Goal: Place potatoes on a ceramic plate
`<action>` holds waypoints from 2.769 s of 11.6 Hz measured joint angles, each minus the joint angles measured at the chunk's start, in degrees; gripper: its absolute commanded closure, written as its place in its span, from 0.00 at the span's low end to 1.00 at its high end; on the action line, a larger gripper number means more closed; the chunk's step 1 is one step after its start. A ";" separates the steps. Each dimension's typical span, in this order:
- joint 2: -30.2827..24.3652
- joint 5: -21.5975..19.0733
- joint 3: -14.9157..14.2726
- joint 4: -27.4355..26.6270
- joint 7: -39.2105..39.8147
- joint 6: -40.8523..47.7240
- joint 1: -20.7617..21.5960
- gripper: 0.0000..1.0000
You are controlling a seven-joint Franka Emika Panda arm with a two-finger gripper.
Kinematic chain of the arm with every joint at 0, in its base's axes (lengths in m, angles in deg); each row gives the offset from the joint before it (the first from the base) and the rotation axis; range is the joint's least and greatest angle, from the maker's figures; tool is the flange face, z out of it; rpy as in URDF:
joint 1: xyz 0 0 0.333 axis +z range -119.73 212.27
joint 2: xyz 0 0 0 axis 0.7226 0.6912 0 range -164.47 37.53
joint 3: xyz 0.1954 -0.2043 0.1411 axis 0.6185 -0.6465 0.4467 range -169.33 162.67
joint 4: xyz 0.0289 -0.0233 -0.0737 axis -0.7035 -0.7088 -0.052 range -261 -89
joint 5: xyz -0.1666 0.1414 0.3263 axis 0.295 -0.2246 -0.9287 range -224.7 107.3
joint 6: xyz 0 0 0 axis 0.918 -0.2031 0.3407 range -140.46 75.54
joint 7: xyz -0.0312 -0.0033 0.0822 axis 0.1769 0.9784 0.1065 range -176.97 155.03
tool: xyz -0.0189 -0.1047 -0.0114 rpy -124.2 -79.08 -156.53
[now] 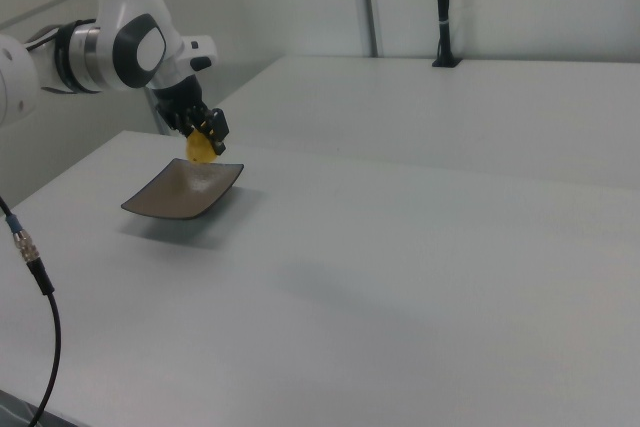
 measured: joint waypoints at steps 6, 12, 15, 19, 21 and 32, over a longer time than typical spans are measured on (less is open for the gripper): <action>9.40 0.01 0.14 0.12 -7.88 -16.82 7.14 0.79; 16.60 0.04 0.14 0.23 -9.41 -29.49 10.27 0.53; 18.93 0.07 0.11 0.38 -9.41 -32.73 10.44 0.00; 19.05 0.79 0.07 0.57 -9.41 -32.74 10.42 0.00; 19.05 1.47 0.05 0.66 -9.41 -32.74 10.40 0.00; -4.19 1.77 -0.47 1.97 -9.41 6.10 1.92 0.00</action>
